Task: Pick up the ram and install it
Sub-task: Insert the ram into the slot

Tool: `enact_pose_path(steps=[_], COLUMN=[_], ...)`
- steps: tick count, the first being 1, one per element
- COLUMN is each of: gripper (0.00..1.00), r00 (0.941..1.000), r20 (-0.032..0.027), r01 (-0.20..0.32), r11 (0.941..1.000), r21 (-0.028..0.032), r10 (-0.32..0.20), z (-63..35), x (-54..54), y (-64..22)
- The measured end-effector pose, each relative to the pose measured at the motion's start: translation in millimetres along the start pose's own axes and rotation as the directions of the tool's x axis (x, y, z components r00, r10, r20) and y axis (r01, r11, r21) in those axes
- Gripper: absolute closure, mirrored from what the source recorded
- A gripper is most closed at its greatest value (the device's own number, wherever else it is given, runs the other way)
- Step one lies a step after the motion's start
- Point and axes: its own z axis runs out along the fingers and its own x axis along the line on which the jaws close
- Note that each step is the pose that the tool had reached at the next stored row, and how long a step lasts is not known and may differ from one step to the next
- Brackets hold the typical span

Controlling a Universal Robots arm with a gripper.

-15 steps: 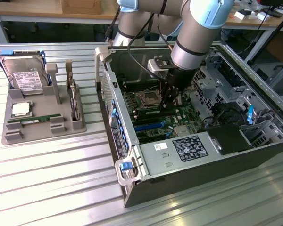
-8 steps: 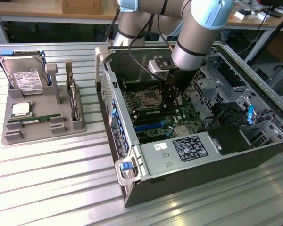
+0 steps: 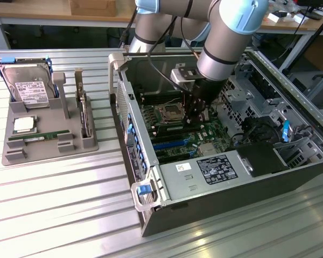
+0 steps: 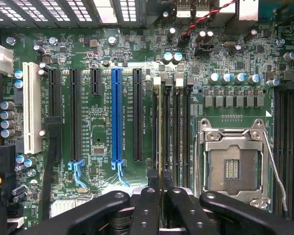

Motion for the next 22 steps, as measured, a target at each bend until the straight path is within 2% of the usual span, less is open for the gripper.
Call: enact_pose_path(steps=[11, 12, 13, 14, 16, 17, 18, 19, 20, 22], gripper=[0.87, 0.8, 0.8, 0.8, 0.82, 0.9, 0.9, 0.9, 0.9, 0.9], r00=[1.0, 1.0, 1.0, 1.0, 1.0, 1.0, 1.0, 1.0, 1.0, 1.0], r20=[0.0, 0.0, -0.0001, -0.0002, 0.0001, 0.0011, 0.001, 0.001, 0.001, 0.0009], r01=[0.001, 0.001, 0.001, 0.001, 0.001, 0.001, 0.001, 0.001, 0.001, 0.001], r11=[1.0, 1.0, 1.0, 1.0, 1.0, 1.0, 1.0, 1.0, 1.0, 0.9999], r21=[0.0, 0.0, -0.0001, -0.0001, 0.0004, 0.0005, 0.0004, -0.0025, -0.009, -0.0157], r10=[-0.001, -0.001, -0.001, -0.001, -0.001, -0.001, -0.001, -0.001, -0.001, -0.001], z=[3.4, 3.4, 3.2, 1.7, -10.1, -11.4, -11.4, -11.6, -11.8, -12.0], x=[-0.2, -0.2, -0.2, -0.2, -1.0, -1.2, -1.1, -0.9, -0.8, -0.8], y=[-1.4, -1.4, -1.3, -1.3, -0.7, -0.7, -0.9, -5.7, -14.5, -25.5])
